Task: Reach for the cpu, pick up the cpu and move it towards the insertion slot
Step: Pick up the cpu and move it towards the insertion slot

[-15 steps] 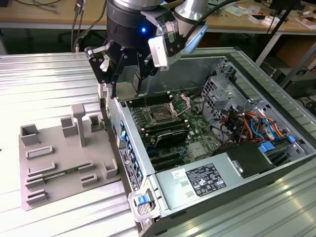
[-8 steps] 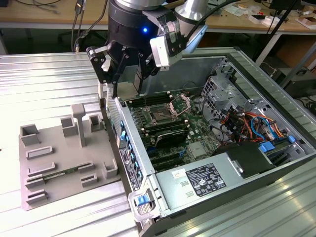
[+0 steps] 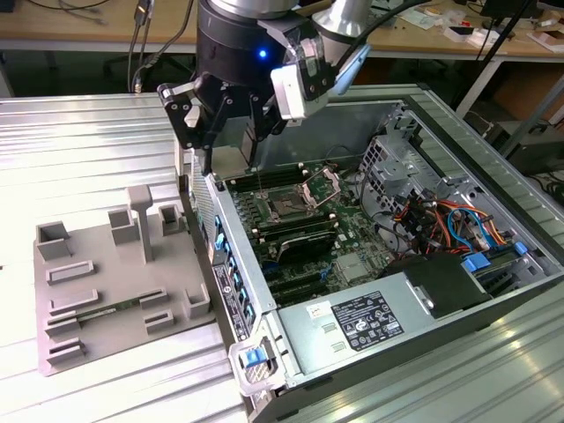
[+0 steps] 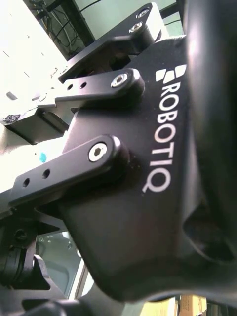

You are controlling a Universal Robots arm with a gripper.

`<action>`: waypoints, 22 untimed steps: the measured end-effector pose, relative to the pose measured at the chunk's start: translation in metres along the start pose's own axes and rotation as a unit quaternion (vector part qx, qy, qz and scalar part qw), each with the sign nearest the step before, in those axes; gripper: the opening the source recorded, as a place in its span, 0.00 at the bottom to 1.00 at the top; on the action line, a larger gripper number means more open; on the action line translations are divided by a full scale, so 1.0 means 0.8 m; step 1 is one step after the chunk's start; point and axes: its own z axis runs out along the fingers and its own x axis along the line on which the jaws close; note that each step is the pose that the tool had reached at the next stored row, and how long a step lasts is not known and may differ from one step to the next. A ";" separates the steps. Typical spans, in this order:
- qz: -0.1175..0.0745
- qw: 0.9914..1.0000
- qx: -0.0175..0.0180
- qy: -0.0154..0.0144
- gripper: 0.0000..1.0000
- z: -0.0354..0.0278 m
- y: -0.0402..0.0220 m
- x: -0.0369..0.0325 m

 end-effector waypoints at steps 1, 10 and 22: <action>0.000 1.000 0.000 0.000 0.55 0.0001 0.0000 -0.0005; 0.000 1.000 0.000 0.000 0.55 0.0014 -0.0006 -0.0057; 0.000 1.000 0.000 0.000 0.55 0.0027 -0.0017 -0.0165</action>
